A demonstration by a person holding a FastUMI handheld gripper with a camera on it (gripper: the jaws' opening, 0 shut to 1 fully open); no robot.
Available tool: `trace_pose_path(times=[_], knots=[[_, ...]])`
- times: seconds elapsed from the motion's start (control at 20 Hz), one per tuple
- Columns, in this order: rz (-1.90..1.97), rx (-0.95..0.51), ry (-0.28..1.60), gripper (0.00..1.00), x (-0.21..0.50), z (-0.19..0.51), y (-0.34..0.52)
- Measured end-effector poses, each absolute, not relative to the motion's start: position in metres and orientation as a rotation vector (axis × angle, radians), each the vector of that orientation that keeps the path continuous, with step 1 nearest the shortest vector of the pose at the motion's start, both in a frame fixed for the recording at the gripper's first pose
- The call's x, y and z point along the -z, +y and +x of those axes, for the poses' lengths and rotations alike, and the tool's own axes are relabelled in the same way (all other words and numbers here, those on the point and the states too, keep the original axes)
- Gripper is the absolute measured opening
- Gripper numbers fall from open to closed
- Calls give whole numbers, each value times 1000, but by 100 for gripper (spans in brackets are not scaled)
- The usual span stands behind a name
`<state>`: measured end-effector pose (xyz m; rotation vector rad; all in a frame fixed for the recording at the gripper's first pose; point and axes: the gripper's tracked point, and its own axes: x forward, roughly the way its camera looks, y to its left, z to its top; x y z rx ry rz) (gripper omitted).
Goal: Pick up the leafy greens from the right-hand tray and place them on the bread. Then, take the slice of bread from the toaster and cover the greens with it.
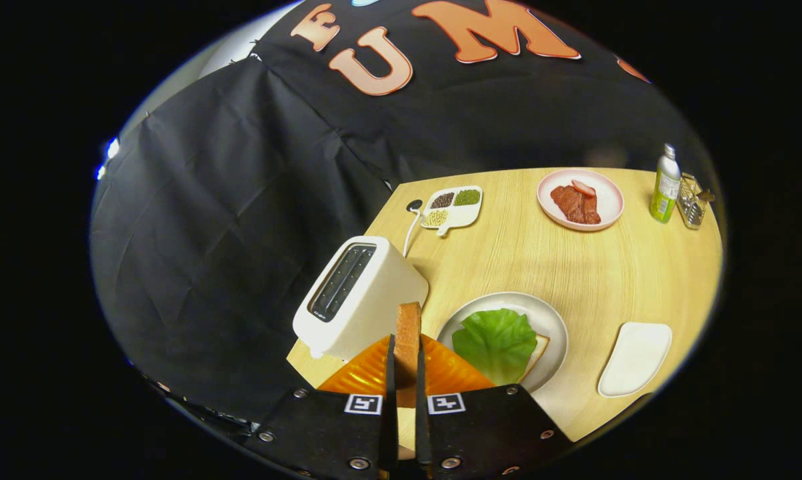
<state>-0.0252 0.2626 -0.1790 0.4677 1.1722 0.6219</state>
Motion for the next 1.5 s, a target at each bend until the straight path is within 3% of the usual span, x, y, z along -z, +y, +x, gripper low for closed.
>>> trace_pose_path(times=[0.55, 0.8, 0.9, 1.0, 1.5], knots=[[455, -543, 1248, 11, 282, -26, 231], [375, -514, 1241, 16, 307, -27, 219], [292, -498, 1198, 24, 313, -21, 211], [183, -489, 1161, 40, 322, -17, 198], [-14, -302, 745, 73, 251, 39, 147]])
